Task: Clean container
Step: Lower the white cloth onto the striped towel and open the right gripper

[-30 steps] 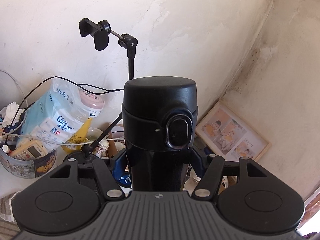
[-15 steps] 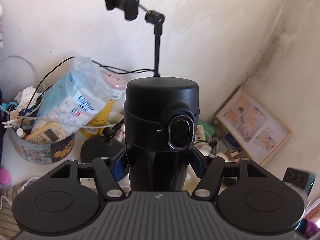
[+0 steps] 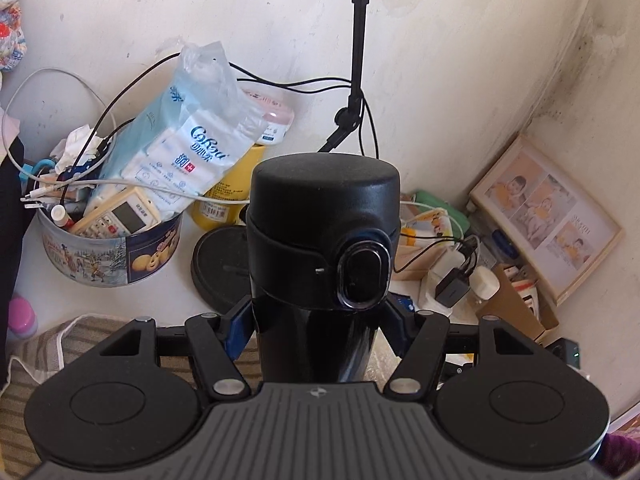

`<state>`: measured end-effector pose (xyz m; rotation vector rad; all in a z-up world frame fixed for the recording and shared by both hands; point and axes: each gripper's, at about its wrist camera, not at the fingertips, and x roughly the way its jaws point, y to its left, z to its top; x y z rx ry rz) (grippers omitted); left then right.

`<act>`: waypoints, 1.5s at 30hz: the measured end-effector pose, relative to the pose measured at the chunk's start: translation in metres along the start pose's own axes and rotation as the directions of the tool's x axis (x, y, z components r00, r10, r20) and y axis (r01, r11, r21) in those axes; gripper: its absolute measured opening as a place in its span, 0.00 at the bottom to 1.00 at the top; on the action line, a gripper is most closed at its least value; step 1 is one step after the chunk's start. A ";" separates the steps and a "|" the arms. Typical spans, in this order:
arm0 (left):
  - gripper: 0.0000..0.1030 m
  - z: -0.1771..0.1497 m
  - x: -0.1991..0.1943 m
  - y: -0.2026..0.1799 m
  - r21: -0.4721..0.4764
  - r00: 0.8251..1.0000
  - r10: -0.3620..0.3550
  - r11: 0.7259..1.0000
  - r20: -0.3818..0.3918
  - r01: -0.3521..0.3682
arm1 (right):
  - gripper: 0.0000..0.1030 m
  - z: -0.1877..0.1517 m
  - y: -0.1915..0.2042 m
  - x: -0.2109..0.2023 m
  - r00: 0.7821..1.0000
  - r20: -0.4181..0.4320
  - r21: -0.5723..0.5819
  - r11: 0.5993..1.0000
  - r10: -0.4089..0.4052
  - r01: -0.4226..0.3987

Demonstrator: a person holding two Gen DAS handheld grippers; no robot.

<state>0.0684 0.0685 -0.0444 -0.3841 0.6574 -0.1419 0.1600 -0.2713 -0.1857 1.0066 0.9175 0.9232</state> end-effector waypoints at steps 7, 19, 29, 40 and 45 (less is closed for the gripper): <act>0.62 -0.013 0.016 0.002 0.072 0.998 0.055 0.996 0.000 -0.055 | 0.49 0.011 0.003 0.017 0.879 -0.058 -0.292 0.850 -0.472 0.438; 0.62 -0.050 0.042 0.002 0.167 0.993 0.108 0.979 0.041 -0.113 | 0.59 -0.002 0.019 -0.016 0.791 -0.029 -0.449 0.715 -0.611 0.536; 0.70 -0.066 0.040 -0.007 0.182 0.989 0.135 0.973 0.068 -0.146 | 0.61 0.011 0.003 -0.034 0.720 0.040 -0.412 0.645 -0.693 0.644; 0.79 -0.071 0.038 -0.014 0.157 0.981 0.193 0.968 0.032 -0.195 | 0.62 0.018 0.026 -0.055 0.722 0.109 -0.478 0.601 -0.683 0.641; 0.79 -0.075 0.031 -0.017 0.149 0.975 0.220 0.964 0.024 -0.221 | 0.64 0.013 0.040 -0.048 0.753 0.099 -0.591 0.571 -0.650 0.570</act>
